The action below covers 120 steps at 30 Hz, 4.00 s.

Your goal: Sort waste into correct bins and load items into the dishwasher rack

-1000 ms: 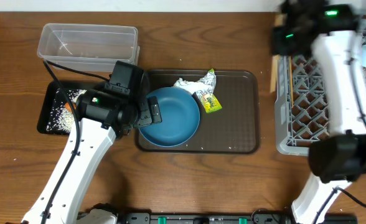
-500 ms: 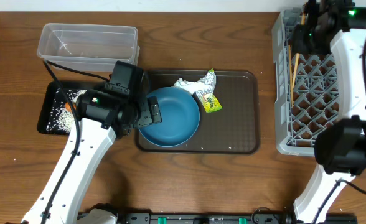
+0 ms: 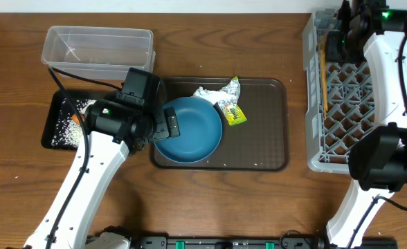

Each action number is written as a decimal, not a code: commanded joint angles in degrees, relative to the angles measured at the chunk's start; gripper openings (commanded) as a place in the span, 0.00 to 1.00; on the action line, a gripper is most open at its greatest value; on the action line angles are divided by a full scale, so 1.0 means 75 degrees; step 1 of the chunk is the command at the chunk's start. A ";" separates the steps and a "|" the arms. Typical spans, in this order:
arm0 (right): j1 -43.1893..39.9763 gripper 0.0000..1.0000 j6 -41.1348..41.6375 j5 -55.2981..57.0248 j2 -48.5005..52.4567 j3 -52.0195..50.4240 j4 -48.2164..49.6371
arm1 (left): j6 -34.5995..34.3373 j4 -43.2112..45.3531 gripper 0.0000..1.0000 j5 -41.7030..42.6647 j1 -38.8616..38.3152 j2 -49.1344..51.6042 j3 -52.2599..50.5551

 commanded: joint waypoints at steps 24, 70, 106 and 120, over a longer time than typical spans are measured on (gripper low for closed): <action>0.2754 0.99 0.0930 -0.1754 0.0032 -0.1521 0.0181 | -0.0102 -0.0023 0.98 -0.0122 -0.0006 0.0015 -0.0015; 0.5336 0.72 0.3206 -0.1985 -0.0866 -0.4240 0.1259 | -0.0102 -0.0023 0.98 -0.0122 -0.0006 0.0015 -0.0015; 0.3794 0.31 0.4092 0.0781 -0.1209 -0.4852 0.0064 | -0.0102 -0.0023 0.98 -0.0122 -0.0006 0.0015 -0.0015; 0.3098 0.39 0.2387 -0.1915 -0.3267 -0.4456 -0.0015 | -0.0102 -0.0023 0.98 -0.0122 -0.0006 0.0015 -0.0015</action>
